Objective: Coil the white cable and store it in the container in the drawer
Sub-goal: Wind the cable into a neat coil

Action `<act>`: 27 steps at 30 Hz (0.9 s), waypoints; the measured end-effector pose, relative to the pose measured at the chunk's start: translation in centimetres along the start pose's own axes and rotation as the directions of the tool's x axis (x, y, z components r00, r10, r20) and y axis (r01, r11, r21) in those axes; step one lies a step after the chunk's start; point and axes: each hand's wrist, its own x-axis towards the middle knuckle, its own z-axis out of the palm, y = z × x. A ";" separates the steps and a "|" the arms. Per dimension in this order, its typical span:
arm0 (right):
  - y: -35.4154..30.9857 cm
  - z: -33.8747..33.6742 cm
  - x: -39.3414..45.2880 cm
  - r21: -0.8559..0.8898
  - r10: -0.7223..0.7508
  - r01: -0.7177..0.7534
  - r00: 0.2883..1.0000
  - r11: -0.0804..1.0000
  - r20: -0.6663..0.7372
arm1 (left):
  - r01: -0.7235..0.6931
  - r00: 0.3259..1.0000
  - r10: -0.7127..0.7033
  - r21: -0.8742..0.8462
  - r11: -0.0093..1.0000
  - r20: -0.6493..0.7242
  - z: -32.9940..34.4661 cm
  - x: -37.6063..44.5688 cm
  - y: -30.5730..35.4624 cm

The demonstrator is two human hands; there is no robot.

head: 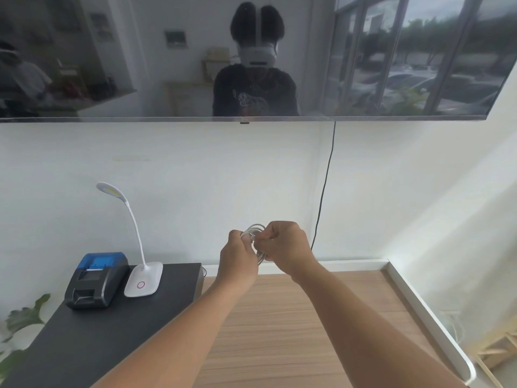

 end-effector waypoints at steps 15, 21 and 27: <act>3.6 1.2 -1.9 -0.237 -0.067 0.063 0.998 0.969 -0.009 | 0.374 0.916 -0.288 -0.332 0.866 0.280 -0.2 -1.3 -3.5; 3.8 1.7 -1.7 -0.441 -0.109 0.115 0.993 0.890 0.037 | 0.441 0.885 -0.329 -0.369 0.818 0.328 -0.3 -1.5 -3.8; 3.6 2.2 -1.6 -0.546 -0.150 0.136 0.989 0.827 0.019 | 0.464 0.862 -0.338 -0.317 0.828 0.378 -0.7 -1.5 -3.4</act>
